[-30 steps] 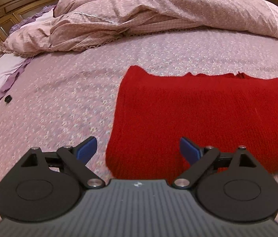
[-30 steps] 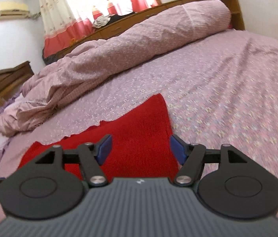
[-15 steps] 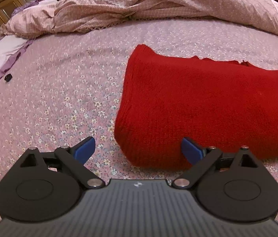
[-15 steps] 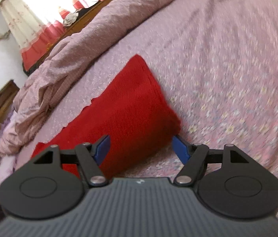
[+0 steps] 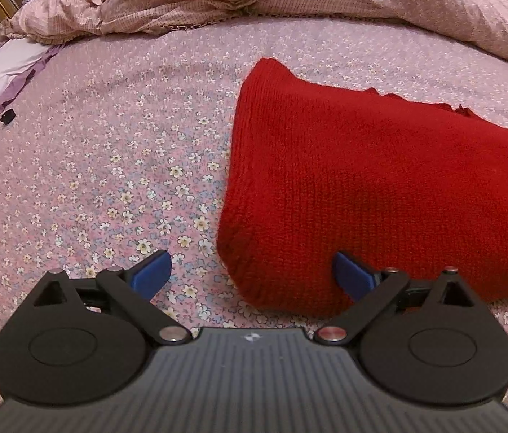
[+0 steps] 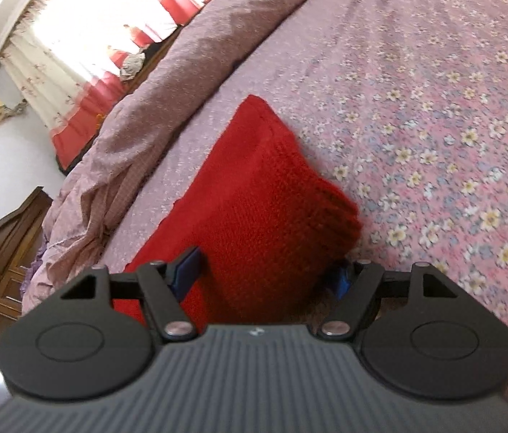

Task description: Fold small clothes

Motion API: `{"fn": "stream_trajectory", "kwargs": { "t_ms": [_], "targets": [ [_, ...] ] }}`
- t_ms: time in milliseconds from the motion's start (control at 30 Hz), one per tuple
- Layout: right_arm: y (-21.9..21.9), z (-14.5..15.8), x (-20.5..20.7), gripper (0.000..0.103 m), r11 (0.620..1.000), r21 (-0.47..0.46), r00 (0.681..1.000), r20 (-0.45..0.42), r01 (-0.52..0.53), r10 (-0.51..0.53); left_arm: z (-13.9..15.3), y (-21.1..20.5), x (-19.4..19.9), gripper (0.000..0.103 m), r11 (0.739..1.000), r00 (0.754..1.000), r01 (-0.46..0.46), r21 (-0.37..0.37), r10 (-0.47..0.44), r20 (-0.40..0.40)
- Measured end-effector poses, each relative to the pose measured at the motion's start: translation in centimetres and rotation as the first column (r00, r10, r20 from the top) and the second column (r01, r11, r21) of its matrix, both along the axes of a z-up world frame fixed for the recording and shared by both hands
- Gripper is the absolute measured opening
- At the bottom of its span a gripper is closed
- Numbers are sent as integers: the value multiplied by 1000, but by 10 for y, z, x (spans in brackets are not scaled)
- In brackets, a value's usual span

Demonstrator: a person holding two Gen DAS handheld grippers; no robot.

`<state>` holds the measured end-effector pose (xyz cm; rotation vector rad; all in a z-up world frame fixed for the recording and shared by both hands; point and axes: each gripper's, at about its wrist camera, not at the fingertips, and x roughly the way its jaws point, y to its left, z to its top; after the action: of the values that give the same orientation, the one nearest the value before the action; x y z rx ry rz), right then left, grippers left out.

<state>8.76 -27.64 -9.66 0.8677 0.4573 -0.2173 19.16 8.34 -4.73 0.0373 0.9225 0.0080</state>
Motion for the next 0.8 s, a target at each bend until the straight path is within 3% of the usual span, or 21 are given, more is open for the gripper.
{"fn": "stream_trajectory", "kwargs": {
  "t_ms": [167,367,400,433,533,800],
  "targets": [
    [-5,-3,1,74,999,39,999,31,32,-33,-1,2,1,100,1000,1000,0,-7,0,-1],
    [-18,-8,-5,50,991,114,996,44,71,-77,1,3,0,100,1000,1000,-3,-14,3,2],
    [-18,-6,-3,41,993,105,997,40,60,-64,2,4,-1,100,1000,1000,-3,-13,3,4],
    [-16,-4,-4,33,995,86,998,38,47,-51,4,4,-2,100,1000,1000,-4,-12,4,6],
    [-3,15,0,27,999,-43,999,32,20,-18,8,6,-4,100,1000,1000,-8,-12,8,15],
    [16,58,6,24,972,-231,993,91,-50,73,20,24,-11,100,999,998,-54,-9,54,41]
  ]
}}
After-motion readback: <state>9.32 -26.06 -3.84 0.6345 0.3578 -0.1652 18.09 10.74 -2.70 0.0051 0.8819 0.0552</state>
